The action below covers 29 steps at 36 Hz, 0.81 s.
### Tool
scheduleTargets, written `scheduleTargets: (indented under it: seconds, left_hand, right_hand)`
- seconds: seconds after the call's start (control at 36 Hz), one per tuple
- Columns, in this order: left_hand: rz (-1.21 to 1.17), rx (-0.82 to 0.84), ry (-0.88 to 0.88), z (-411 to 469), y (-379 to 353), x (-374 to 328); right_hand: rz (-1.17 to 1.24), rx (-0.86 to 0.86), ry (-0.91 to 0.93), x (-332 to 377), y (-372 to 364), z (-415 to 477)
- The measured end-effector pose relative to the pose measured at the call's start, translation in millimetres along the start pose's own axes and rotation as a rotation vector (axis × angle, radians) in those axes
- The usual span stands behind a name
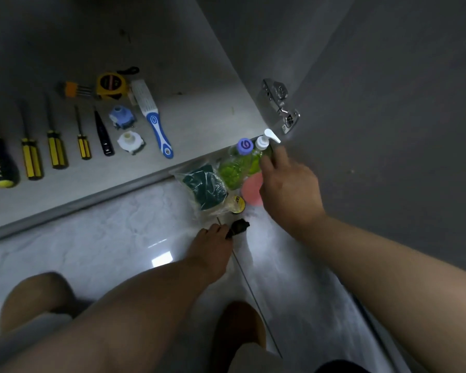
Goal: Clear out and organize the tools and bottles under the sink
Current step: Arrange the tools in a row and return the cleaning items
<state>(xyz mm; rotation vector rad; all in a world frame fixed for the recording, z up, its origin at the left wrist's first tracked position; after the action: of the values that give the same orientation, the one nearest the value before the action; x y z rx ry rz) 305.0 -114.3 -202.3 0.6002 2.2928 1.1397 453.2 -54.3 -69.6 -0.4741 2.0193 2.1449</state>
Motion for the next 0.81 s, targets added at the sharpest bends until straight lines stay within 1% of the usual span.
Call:
scheduleTargets:
  seconds: [0.03, 0.06, 0.11, 0.19, 0.22, 0.31, 0.39, 0.5, 0.56, 0.64, 0.69, 0.75, 0.81]
  left_hand:
    - [0.015, 0.006, -0.032, -3.8, -0.9, 2.4]
    - [0.015, 0.019, -0.065, -7.7, -2.5, 5.7]
    - [-0.035, 0.067, -0.136, -16.0, -2.0, 14.5]
    - [-0.175, 0.187, -0.188, -30.0, 10.1, 32.0]
    - [-0.216, 0.219, -0.192, -34.9, 16.4, 38.1]
    - [-0.292, 0.266, -0.183, -50.5, 37.2, 54.7]
    - [-0.393, 0.246, -0.143, -65.1, 54.3, 72.2]
    - [-0.539, 0.234, -0.076, -83.9, 74.1, 92.0]
    - [-0.560, 0.257, -0.038, -91.0, 83.1, 99.6]
    - [-0.484, 0.288, -0.020, -97.7, 101.6, 112.1]
    - [-0.430, 0.310, -0.022, -99.5, 115.8, 120.8]
    - [-0.429, 0.293, -0.022, -100.4, 131.2, 129.3]
    - [-0.460, 0.247, -0.021, -101.3, 144.3, 135.9]
  right_hand:
    - [0.030, -0.008, 0.048, 6.0, 0.8, -2.5]
    - [0.074, 0.042, 0.092, 12.7, -2.8, -5.3]
    - [0.189, 0.244, 0.122, 26.0, -20.6, -11.2]
    - [0.395, 0.595, 0.080, 42.3, -58.2, -19.1]
    - [0.427, 0.645, 0.075, 46.3, -69.5, -20.4]
    - [0.471, 0.621, 0.046, 57.4, -96.7, -22.3]
    - [0.574, 0.589, -0.035, 67.9, -116.7, -23.1]
    - [0.606, 0.447, -0.150, 80.6, -126.3, -24.2]
    - [0.587, 0.417, -0.206, 83.5, -125.0, -27.4]
    - [0.535, 0.450, -0.261, 85.8, -120.1, -36.7]
    - [0.490, 0.502, -0.279, 85.4, -114.8, -44.7]
    - [0.438, 0.593, -0.269, 81.3, -106.9, -50.6]
    - [0.376, 0.709, -0.212, 74.5, -95.0, -54.4]
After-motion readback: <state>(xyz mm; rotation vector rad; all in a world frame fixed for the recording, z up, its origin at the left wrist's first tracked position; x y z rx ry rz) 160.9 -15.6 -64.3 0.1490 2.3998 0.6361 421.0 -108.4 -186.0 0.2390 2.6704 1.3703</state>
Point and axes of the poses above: each hand's wrist, its own z-axis towards the middle knuckle, its own y-axis out of the back of the hand, x = y × z, the point moved 3 cm from there along z, towards the middle knuckle, and after that the axes turned 5 degrees about -z, right-handed, at the moved point
